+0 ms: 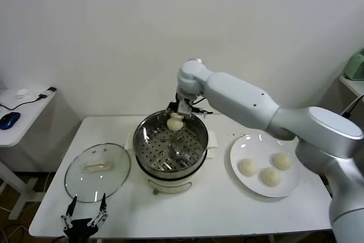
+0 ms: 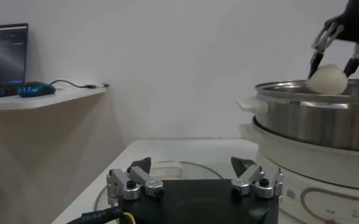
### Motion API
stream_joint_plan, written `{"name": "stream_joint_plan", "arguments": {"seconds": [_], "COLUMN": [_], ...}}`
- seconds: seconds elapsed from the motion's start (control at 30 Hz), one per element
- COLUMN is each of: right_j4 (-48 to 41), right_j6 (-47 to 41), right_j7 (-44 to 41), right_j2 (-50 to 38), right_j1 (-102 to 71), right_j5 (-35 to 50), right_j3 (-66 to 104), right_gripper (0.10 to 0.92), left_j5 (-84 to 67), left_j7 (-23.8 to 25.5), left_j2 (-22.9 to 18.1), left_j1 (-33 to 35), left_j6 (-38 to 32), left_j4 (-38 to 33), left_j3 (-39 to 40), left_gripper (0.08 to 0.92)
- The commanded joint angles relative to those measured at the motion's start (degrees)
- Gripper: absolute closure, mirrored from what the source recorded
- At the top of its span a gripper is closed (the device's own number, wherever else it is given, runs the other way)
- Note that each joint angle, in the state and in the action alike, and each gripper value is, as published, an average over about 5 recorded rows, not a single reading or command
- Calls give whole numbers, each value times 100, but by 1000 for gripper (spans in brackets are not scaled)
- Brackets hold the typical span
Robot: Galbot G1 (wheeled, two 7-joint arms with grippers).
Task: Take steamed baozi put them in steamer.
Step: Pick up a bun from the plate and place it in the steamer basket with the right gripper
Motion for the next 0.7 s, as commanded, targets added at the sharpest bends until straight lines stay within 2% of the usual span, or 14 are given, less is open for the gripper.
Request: {"name": "stream_joint_plan", "arguments": {"seconds": [0.03, 0.27, 0.53, 0.63, 0.7], "right_j4": [-766, -877, -831, -576, -229], "right_j6": [309, 403, 423, 321, 56], "right_j7": [57, 71, 61, -20, -157], "right_j2": [608, 699, 603, 422, 164], "right_j1": [-341, -420, -362, -230, -32], "right_j5": [-572, -599, -497, -234, 230], "right_j3": [230, 261, 333, 386, 383], "right_gripper": [422, 393, 231, 206, 204], "left_j5": [-6, -30, -42, -38, -37], "left_j7": [0, -3, -3, -4, -6], "left_j2": [-7, -16, -24, -40, -51], "left_j1": [4, 0, 2, 2, 1], "left_j6": [-5, -15, -16, -13, -13], "left_j4": [17, 39, 19, 16, 16], "left_j3": [-4, -24, -34, -31, -34], "left_gripper": [177, 177, 177, 177, 177]}}
